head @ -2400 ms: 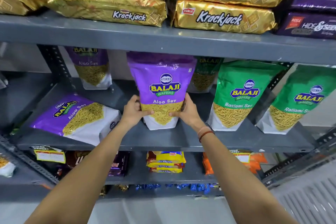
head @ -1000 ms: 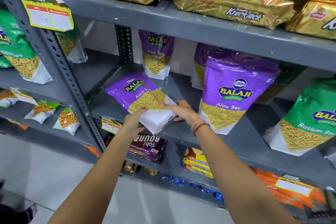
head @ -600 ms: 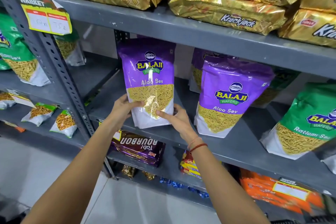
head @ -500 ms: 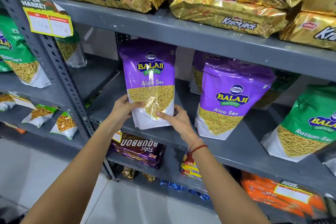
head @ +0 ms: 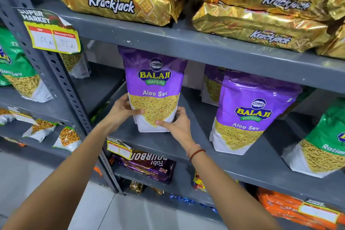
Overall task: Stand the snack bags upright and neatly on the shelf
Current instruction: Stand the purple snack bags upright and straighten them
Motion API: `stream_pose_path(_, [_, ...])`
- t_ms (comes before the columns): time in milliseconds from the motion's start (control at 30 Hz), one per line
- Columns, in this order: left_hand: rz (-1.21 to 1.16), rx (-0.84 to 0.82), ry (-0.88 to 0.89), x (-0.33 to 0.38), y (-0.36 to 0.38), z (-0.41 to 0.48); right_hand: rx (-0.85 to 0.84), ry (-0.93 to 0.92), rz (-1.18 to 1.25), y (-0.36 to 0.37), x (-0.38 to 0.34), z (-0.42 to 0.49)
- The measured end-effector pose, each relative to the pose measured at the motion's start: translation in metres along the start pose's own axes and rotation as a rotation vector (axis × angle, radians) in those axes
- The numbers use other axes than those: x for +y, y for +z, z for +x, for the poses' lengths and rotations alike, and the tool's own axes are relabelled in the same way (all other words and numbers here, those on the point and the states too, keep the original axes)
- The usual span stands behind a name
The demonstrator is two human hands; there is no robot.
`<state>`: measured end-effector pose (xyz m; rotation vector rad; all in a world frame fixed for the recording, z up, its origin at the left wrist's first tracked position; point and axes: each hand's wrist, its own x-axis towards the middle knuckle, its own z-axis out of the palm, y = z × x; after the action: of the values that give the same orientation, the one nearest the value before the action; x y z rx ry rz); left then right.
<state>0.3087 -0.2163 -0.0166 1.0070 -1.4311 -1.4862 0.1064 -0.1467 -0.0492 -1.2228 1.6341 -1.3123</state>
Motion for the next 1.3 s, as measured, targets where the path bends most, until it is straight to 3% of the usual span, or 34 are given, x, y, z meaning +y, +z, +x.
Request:
stream_pose_path(333, [0.085, -0.082, -0.024, -0.018, -0.028, 0.038, 0.182, 0.048, -0.091, 0.053, 0.010, 0.006])
stream_pose_path(467, [0.102, -0.123, -0.045, -0.011, -0.034, 0.042, 0.161, 0.037, -0.045, 0.053, 0.018, 0.002])
stream_pose_path(700, [-0.169, 0.035, 0.074, 0.048, -0.033, 0.054, -0.086, 0.017, 0.001, 0.028, 0.022, 0.015])
stream_pose_path(1033, [-0.289, 0.173, 0.225, 0.072, -0.030, 0.061, -0.091, 0.008, -0.077, 0.050, 0.022, 0.027])
stream_pose_path(1200, [-0.286, 0.187, 0.202, 0.074, -0.029, 0.054, -0.106, 0.011, -0.046, 0.045, 0.023, 0.018])
stream_pose_path(1267, [-0.347, 0.304, 0.203, 0.059, -0.025, 0.046, -0.069, -0.017, -0.046, 0.035, 0.030, 0.006])
stream_pose_path(1300, [-0.327, 0.452, 0.236, 0.045, -0.020, 0.035, -0.031, -0.035, -0.075, 0.026, 0.035, -0.003])
